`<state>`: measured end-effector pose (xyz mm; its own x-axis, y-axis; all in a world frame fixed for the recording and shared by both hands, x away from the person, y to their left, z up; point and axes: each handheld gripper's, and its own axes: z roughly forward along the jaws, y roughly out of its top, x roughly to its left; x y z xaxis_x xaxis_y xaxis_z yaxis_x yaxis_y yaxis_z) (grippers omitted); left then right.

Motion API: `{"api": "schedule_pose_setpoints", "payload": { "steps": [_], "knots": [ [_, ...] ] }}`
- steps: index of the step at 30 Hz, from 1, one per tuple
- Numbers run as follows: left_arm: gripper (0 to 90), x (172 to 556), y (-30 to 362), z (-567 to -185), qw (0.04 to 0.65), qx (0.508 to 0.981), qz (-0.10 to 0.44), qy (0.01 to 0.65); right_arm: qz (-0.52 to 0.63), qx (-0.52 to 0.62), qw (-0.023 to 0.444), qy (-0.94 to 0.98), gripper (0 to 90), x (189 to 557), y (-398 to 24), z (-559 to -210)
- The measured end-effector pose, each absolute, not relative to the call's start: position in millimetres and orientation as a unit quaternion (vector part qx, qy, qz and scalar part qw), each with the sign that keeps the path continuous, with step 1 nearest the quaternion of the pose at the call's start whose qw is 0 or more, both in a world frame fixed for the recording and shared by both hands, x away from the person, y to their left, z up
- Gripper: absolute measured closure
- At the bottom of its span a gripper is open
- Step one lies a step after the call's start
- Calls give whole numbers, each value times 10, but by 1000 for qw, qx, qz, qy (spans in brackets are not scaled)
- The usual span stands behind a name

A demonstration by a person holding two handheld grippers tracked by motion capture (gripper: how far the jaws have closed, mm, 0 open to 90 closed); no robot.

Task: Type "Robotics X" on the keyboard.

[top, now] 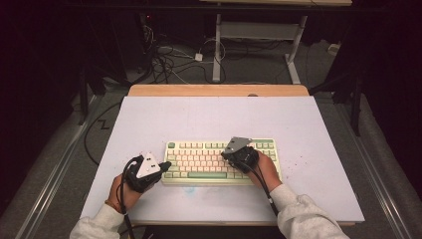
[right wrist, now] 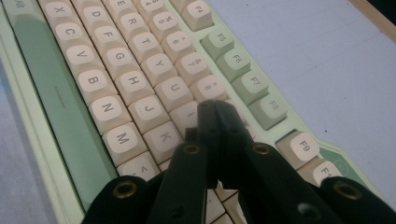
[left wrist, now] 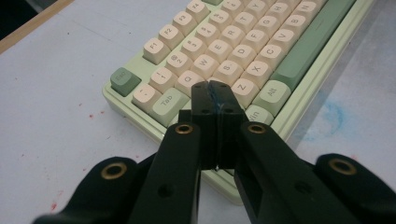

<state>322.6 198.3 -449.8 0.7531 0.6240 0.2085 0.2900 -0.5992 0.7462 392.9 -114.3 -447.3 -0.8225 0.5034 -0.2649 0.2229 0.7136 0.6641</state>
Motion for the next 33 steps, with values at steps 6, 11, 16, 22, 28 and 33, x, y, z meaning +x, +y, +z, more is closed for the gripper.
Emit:
{"api": "schedule_pose_setpoints", "payload": {
  "steps": [6,11,16,22,28,33],
  "knots": [
    [874,3224,1975,-4503,359,866,229,264,307,196,212,907,900,3934,-1133,-4488],
    [873,3225,1976,-4501,358,865,230,265,324,203,215,899,900,3904,-1187,-4428],
    [873,3224,1976,-4494,358,865,232,265,351,209,219,886,900,3859,-1256,-4360],
    [874,3220,1985,-4457,360,862,240,264,375,213,222,875,900,3775,-1335,-4290],
    [874,3211,1978,-4444,362,862,241,261,394,205,229,866,900,3663,-1375,-4250],
    [874,3216,1966,-4444,363,863,239,259,404,199,236,861,900,3593,-1408,-4206]
  ]
}}
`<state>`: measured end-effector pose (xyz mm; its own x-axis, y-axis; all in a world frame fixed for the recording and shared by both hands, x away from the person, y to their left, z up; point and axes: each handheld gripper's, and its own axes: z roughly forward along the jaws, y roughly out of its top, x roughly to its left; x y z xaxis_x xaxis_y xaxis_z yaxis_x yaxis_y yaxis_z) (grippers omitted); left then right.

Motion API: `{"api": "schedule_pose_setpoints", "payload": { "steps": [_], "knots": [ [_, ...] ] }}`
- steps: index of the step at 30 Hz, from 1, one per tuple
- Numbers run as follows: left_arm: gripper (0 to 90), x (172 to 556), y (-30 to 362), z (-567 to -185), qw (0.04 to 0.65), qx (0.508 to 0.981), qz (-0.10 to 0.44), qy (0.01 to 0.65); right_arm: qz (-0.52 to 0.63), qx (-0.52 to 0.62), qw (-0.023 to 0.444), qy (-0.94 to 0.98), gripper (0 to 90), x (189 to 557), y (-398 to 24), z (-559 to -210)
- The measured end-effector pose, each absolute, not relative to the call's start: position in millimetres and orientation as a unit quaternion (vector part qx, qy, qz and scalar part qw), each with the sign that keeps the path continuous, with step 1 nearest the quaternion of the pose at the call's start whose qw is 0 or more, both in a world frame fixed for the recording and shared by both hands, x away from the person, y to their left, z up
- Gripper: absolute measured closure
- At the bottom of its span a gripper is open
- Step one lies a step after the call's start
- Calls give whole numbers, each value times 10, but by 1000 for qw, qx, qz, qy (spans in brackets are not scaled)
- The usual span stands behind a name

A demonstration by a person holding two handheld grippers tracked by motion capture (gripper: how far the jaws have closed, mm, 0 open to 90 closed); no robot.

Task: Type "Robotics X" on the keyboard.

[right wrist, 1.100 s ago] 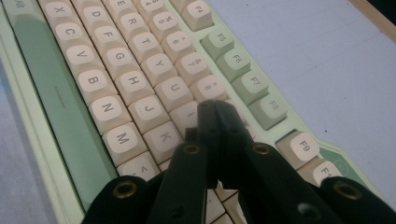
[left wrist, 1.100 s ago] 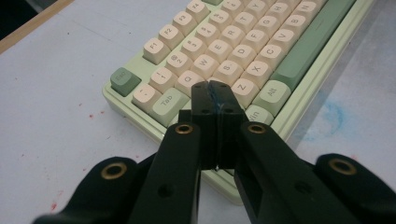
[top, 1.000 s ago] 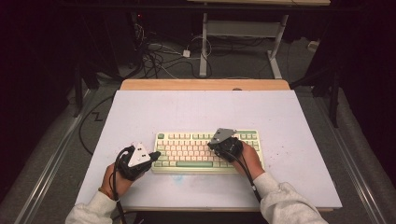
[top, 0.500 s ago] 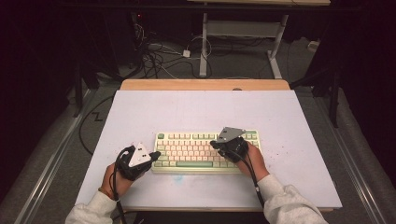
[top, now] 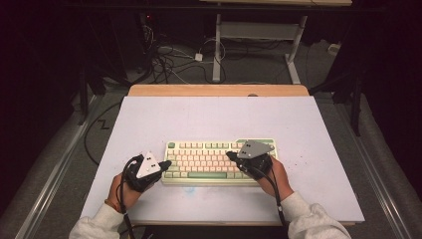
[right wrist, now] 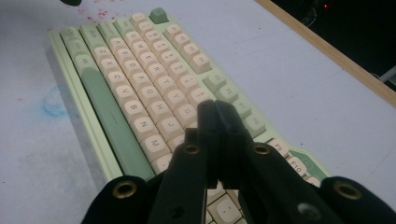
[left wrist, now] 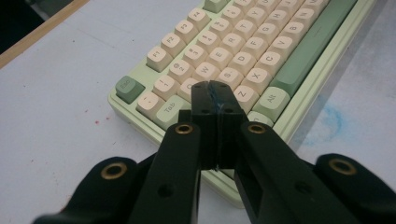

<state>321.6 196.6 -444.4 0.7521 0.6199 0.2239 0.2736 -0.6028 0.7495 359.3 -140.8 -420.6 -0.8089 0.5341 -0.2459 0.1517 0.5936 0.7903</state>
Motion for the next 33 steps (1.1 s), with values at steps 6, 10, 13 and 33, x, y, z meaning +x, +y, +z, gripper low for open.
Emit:
{"api": "schedule_pose_setpoints", "payload": {
  "steps": [6,10,13,33],
  "knots": [
    [874,3219,1947,-4446,360,866,235,256,409,198,240,858,900,3529,-1469,-4169],
    [874,3218,1924,-4437,363,866,233,254,408,199,242,858,900,3502,-1512,-4166],
    [874,3215,1903,-4432,365,866,231,252,409,198,242,857,900,3481,-1546,-4158],
    [874,3228,1753,-4409,366,874,217,233,414,206,255,849,900,3339,-1814,-4083]
  ]
}}
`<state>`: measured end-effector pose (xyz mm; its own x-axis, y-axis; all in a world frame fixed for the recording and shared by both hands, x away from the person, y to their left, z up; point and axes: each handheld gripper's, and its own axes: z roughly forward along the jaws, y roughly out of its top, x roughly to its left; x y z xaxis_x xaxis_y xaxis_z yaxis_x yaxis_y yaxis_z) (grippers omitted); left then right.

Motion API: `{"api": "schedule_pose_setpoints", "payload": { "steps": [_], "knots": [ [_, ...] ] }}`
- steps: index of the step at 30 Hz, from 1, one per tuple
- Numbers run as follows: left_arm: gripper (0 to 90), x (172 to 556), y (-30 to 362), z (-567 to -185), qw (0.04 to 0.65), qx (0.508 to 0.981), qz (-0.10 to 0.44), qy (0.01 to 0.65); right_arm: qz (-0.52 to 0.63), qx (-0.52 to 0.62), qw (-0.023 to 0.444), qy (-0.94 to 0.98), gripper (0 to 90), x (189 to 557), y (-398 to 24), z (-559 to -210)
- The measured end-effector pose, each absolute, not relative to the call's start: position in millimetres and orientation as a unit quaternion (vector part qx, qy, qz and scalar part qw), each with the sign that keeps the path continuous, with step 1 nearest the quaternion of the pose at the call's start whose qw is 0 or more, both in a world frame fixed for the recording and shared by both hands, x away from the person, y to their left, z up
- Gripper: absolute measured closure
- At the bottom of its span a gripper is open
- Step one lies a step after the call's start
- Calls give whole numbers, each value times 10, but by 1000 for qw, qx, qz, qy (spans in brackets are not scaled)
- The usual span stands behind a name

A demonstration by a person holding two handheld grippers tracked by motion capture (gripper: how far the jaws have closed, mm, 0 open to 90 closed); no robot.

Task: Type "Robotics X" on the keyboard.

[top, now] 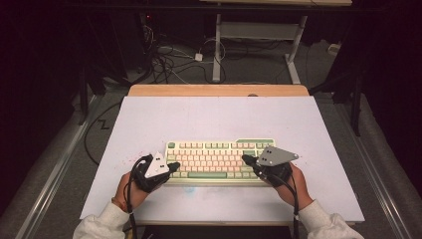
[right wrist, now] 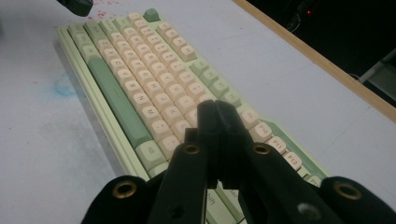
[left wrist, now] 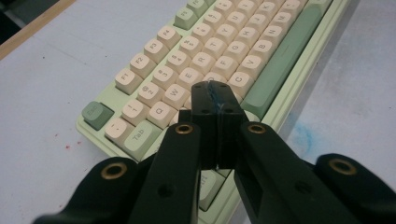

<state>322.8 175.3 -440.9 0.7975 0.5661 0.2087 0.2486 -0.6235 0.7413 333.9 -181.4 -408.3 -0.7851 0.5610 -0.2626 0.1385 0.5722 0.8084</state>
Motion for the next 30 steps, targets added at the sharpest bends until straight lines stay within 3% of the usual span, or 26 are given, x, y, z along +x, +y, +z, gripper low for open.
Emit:
{"api": "schedule_pose_setpoints", "payload": {
  "steps": [30],
  "knots": [
    [874,3400,1199,-4412,357,899,168,192,398,213,249,857,900,3214,-1986,-4145]
  ]
}}
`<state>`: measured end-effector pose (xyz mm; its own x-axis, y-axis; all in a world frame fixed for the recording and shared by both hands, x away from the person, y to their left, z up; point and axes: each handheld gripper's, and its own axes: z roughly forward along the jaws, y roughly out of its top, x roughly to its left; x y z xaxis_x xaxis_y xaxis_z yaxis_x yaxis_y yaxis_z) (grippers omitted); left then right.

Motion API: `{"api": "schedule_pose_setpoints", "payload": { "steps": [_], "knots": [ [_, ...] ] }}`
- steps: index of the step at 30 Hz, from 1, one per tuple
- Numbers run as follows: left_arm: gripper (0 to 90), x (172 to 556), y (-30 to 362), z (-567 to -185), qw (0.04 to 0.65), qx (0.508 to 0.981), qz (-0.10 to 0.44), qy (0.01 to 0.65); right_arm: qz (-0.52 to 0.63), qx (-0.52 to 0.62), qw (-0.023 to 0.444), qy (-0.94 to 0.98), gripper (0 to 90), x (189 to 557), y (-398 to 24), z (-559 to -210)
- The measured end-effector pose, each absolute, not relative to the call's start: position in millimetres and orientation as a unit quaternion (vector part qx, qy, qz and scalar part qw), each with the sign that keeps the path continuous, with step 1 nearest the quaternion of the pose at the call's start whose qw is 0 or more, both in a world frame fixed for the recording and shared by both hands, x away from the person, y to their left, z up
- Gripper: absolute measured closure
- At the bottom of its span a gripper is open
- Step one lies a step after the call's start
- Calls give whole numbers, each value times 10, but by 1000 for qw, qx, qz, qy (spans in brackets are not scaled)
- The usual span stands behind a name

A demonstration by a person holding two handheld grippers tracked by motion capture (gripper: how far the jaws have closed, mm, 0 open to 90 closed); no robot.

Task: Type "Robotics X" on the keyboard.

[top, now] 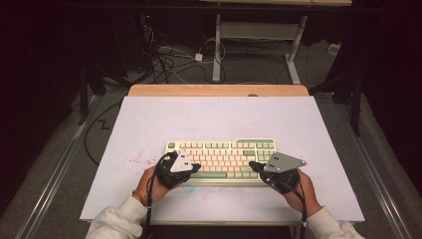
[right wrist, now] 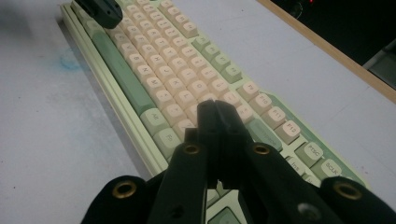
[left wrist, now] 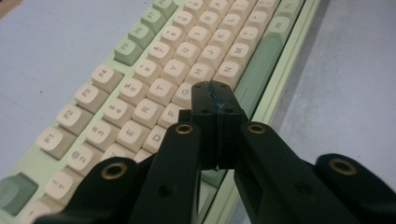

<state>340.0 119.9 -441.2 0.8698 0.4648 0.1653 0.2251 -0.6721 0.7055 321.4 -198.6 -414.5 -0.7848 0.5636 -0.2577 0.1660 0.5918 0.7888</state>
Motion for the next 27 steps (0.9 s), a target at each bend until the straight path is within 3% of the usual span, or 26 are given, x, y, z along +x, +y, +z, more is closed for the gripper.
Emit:
{"api": "schedule_pose_setpoints", "payload": {
  "steps": [27],
  "knots": [
    [873,3591,889,-4501,329,914,154,181,393,208,246,862,900,3223,-1962,-4177]
  ]
}}
